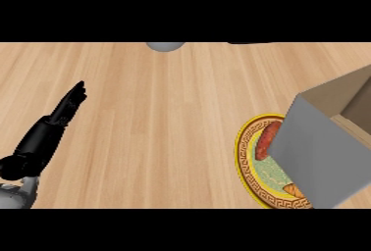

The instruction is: Pick the croissant from the plate and place it in the cardboard box

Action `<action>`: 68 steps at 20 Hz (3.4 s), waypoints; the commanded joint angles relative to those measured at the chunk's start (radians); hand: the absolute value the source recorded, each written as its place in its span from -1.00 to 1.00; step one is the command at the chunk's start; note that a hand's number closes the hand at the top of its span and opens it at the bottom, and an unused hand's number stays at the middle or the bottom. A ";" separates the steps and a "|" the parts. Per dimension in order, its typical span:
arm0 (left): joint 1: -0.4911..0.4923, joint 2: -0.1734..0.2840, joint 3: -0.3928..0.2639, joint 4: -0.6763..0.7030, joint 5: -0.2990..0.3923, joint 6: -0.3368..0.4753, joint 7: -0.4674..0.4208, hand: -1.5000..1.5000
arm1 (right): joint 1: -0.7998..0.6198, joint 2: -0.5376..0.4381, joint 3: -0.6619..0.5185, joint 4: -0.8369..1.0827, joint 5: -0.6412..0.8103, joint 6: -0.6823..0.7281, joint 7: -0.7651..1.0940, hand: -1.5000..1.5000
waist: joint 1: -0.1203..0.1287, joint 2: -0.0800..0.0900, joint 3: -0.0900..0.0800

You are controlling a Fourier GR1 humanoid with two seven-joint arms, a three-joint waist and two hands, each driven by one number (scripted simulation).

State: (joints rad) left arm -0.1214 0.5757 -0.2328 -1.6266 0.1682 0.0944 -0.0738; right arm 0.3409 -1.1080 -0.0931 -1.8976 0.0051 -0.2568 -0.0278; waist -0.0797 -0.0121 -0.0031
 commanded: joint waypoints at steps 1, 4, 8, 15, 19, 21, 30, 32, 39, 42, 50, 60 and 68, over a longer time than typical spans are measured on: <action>-0.018 -0.022 -0.007 0.009 -0.013 -0.005 -0.013 0.00 | 0.125 -0.108 -0.027 -0.081 0.078 0.072 0.116 -1.00 | 0.022 0.004 -0.001; -0.029 -0.010 -0.005 0.036 -0.018 -0.030 -0.028 0.00 | 0.129 -0.198 0.033 -0.198 0.125 0.159 0.285 -1.00 | 0.044 0.008 -0.003; -0.064 -0.030 -0.017 0.051 -0.020 -0.056 -0.032 0.00 | 0.101 -0.237 0.090 -0.366 0.141 0.232 0.542 -1.00 | 0.072 0.013 -0.001; -0.097 -0.086 -0.027 0.103 -0.048 -0.064 -0.057 0.00 | 0.014 -0.241 0.254 -0.459 0.220 0.322 0.831 -1.00 | 0.102 0.020 0.001; -0.126 -0.064 -0.005 0.082 -0.030 -0.099 -0.011 0.00 | -0.060 -0.214 0.316 -0.519 0.164 0.372 1.004 -1.00 | 0.114 0.021 0.001; -0.119 -0.081 -0.027 0.053 -0.047 -0.085 0.003 0.00 | -0.074 -0.179 0.389 -0.485 0.205 0.373 1.021 -1.00 | 0.125 0.022 0.002; -0.157 -0.120 -0.008 0.135 -0.076 -0.089 -0.042 0.00 | -0.226 -0.085 0.503 -0.405 0.279 0.450 1.115 -1.00 | 0.117 0.023 0.002; -0.170 -0.129 -0.017 0.129 -0.082 -0.087 -0.017 0.00 | -0.269 -0.047 0.536 -0.358 0.320 0.446 1.134 -1.00 | 0.128 0.025 0.002; -0.142 -0.120 -0.005 0.121 -0.087 -0.096 -0.020 0.00 | -0.288 0.032 0.595 -0.245 0.404 0.448 1.076 -1.00 | 0.123 0.024 0.003; -0.162 -0.116 0.004 0.115 -0.084 -0.099 0.007 0.00 | -0.289 0.022 0.581 -0.216 0.413 0.469 1.066 -1.00 | 0.107 0.022 0.003; -0.123 -0.129 0.012 0.129 -0.086 -0.100 -0.041 0.00 | -0.291 0.112 0.631 -0.173 0.475 0.458 1.060 -1.00 | 0.112 0.022 0.003; -0.131 -0.108 0.039 0.114 -0.081 -0.112 -0.024 0.00 | -0.278 0.155 0.620 -0.089 0.519 0.459 1.030 -1.00 | 0.110 0.020 0.003; -0.155 -0.125 0.029 0.118 -0.082 -0.118 -0.004 0.00 | -0.274 0.187 0.601 -0.012 0.538 0.447 0.984 -1.00 | 0.110 0.026 0.005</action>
State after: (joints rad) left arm -0.2795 0.4476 -0.2081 -1.5073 0.0806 -0.0158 -0.0826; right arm -0.0205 -0.9862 0.3983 -2.0158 0.5835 0.1573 0.9773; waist 0.0325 -0.0240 -0.0592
